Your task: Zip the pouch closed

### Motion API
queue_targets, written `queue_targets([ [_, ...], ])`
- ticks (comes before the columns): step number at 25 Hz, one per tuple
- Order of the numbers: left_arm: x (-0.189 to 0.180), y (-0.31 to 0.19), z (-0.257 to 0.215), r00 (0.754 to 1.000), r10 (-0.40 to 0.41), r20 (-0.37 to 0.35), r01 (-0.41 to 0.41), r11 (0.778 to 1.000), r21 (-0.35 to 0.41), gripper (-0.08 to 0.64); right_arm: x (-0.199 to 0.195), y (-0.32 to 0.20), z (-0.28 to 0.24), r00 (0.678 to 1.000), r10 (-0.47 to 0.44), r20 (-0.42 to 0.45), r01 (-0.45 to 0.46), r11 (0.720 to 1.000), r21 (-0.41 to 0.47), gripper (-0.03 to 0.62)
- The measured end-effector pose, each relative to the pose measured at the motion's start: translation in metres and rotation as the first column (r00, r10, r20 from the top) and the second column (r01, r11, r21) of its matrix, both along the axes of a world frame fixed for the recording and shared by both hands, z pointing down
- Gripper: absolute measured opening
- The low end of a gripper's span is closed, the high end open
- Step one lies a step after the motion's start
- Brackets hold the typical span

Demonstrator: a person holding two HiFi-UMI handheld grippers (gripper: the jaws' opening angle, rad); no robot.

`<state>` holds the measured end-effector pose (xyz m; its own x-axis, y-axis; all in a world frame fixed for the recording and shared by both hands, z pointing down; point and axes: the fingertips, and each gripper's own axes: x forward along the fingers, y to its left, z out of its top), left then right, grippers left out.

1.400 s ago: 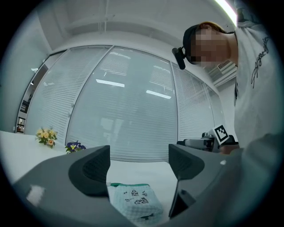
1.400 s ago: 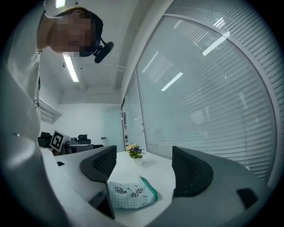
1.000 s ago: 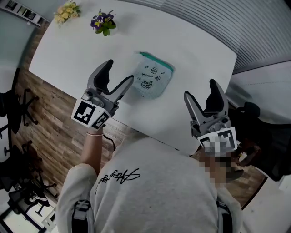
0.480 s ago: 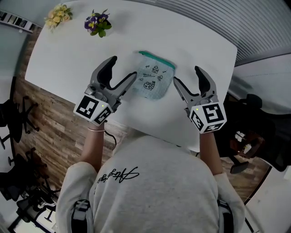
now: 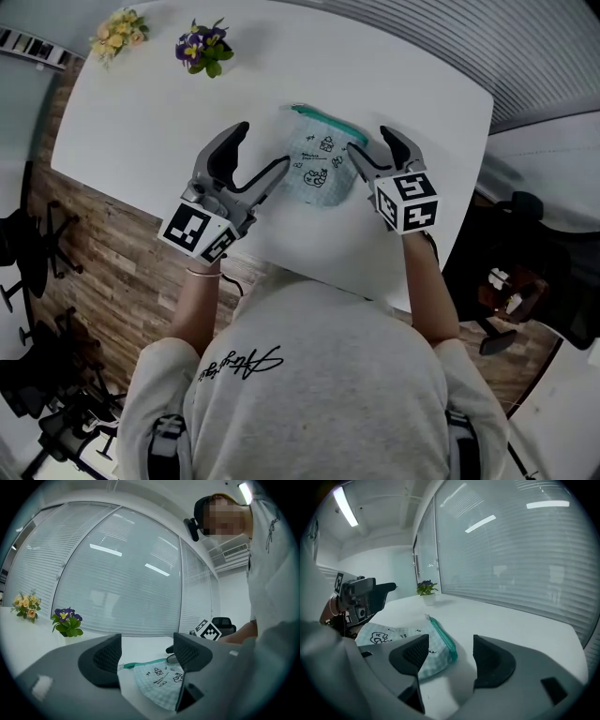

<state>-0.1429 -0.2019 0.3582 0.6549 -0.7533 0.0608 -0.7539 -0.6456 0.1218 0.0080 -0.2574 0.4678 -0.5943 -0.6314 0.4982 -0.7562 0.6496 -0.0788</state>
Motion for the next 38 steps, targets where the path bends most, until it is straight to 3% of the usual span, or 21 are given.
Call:
queue_targets([
  [5,-0.003,0.002,0.001,1.0,-0.004,-0.002,0.004,1.0,-0.001,0.331,-0.004,-0.003,0.015,1.0,-0.005,-0.025,0.004,0.998,-0.058,0.268],
  [12,-0.011,0.004,0.005,1.0,-0.013,-0.001,0.013,1.0,-0.013,0.331,-0.01,-0.002,0.03,0.98,-0.076,-0.183,0.06,0.994,-0.091,0.181],
  [19,-0.014,0.002,0.007,1.0,-0.024,-0.003,0.024,1.0,-0.01,0.331,-0.013,-0.001,0.034,0.96,-0.114,-0.256,0.104,0.993,-0.05,0.084],
  [24,-0.005,0.005,0.011,1.0,0.009,-0.008,-0.009,1.0,-0.025,0.331,-0.013,0.002,0.033,0.948,-0.115,-0.297,0.121,0.993,0.001,0.071],
  [28,0.002,0.01,0.015,0.999,0.036,-0.005,-0.036,0.999,-0.038,0.331,-0.015,0.004,0.028,0.955,-0.113,-0.274,0.125,0.992,0.026,0.058],
  [32,0.004,0.013,0.019,0.998,0.057,0.02,-0.056,0.997,-0.043,0.331,-0.017,0.007,0.013,0.95,-0.112,-0.292,0.147,0.984,0.101,0.055],
  [38,0.005,0.014,0.028,0.998,0.062,-0.004,-0.062,0.996,-0.066,0.331,-0.016,0.017,-0.011,0.958,-0.099,-0.268,0.154,0.969,0.193,0.055],
])
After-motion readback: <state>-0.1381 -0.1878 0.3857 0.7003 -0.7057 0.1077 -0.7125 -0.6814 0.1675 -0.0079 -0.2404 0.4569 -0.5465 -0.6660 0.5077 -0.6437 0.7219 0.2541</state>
